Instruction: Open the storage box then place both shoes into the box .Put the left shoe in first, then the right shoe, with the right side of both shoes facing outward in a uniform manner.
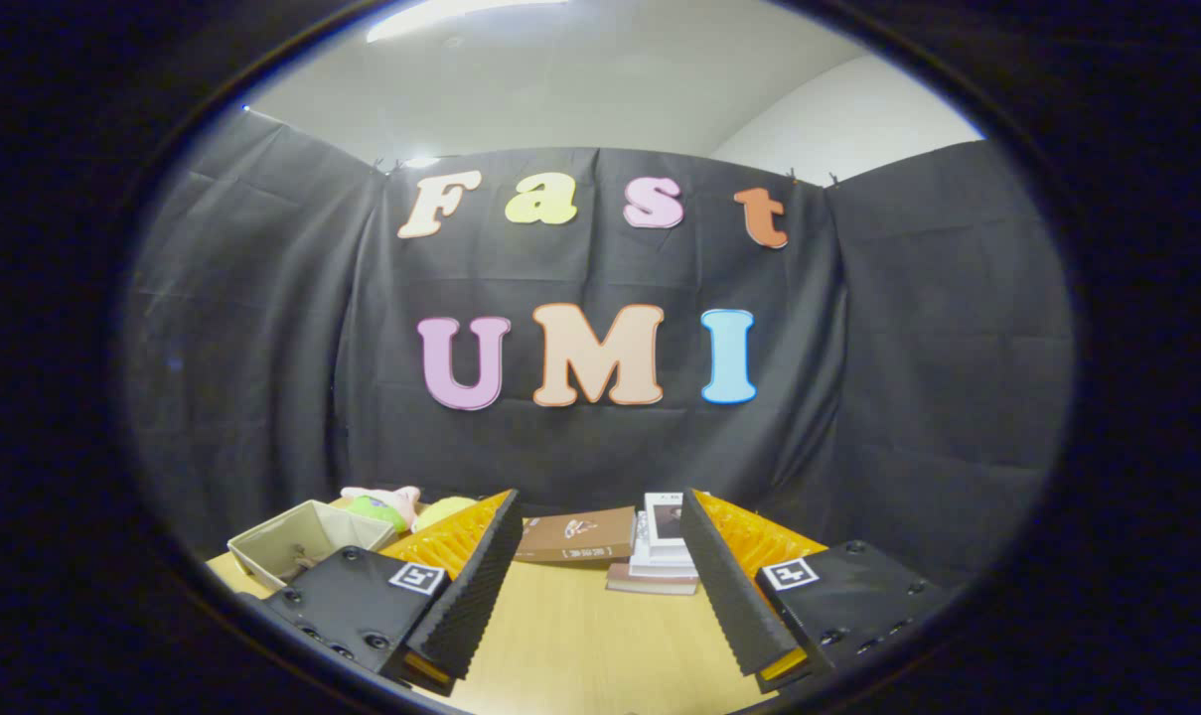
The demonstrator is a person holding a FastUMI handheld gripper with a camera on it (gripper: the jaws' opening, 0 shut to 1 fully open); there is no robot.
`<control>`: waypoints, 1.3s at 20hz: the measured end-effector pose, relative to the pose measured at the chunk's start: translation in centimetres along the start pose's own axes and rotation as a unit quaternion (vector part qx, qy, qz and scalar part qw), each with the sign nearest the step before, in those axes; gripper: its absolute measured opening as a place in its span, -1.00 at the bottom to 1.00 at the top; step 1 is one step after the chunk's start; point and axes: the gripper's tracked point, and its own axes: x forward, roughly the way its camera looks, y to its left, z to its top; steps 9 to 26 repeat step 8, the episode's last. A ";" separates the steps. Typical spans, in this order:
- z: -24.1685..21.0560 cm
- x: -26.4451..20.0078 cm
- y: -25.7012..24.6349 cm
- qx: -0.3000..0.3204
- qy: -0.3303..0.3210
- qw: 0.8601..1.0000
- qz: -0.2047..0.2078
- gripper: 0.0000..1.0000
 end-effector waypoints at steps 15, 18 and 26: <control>0.6 -0.3 -2.1 0.004 -0.010 1.000 -0.014 0.99; 0.6 -0.3 -2.1 0.004 -0.010 1.000 -0.014 0.99; 0.6 -0.3 -2.1 0.004 -0.010 1.000 -0.014 0.99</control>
